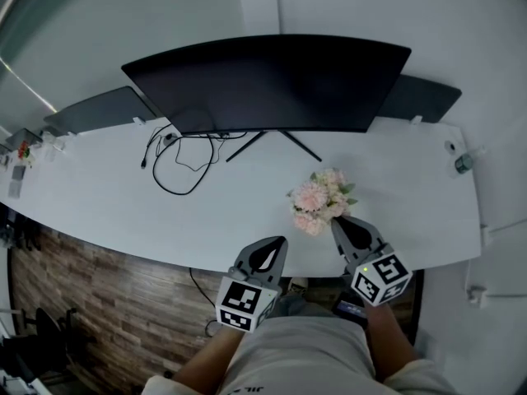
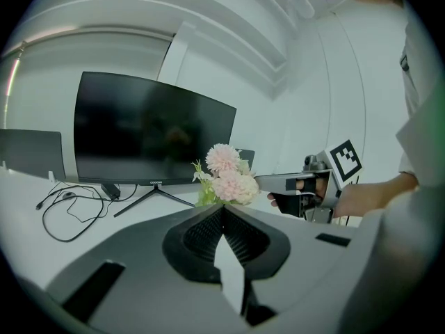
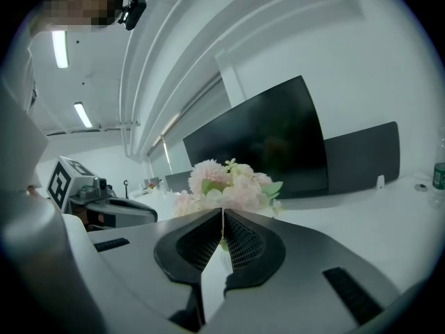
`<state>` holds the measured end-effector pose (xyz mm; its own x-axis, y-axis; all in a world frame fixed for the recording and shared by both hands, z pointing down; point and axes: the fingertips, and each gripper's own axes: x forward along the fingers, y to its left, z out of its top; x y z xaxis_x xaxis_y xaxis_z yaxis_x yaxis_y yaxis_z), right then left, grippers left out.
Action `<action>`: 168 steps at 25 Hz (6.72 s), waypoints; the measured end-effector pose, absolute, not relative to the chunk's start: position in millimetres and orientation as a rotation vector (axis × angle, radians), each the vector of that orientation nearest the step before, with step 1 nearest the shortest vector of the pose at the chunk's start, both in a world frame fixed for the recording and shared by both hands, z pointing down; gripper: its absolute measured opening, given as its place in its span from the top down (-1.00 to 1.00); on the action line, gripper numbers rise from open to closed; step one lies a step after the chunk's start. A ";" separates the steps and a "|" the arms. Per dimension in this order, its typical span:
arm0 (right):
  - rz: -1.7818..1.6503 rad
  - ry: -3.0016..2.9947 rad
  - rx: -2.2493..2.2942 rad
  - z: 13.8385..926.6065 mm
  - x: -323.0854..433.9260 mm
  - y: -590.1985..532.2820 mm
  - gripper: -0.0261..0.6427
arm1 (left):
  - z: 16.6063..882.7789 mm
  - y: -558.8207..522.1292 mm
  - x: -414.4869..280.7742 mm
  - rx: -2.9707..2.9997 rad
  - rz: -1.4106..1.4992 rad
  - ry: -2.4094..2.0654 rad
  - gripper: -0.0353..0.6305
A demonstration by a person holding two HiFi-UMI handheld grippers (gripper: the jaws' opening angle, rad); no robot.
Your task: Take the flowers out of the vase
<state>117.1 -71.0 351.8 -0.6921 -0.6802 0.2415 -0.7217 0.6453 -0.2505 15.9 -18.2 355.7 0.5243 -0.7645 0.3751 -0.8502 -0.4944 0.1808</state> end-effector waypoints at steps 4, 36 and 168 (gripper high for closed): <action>0.514 -2.691 1.261 353.9 133.0 -78.2 0.82 | 354.6 -25.3 14.3 2.432 0.332 -1.343 0.88; 0.574 -2.633 1.302 429.8 98.5 -70.6 0.82 | 424.2 -59.1 0.5 2.503 0.380 -1.171 0.87; 0.600 -2.878 1.347 341.6 102.9 -101.3 0.70 | 506.3 -119.3 57.1 2.646 0.525 -0.884 0.12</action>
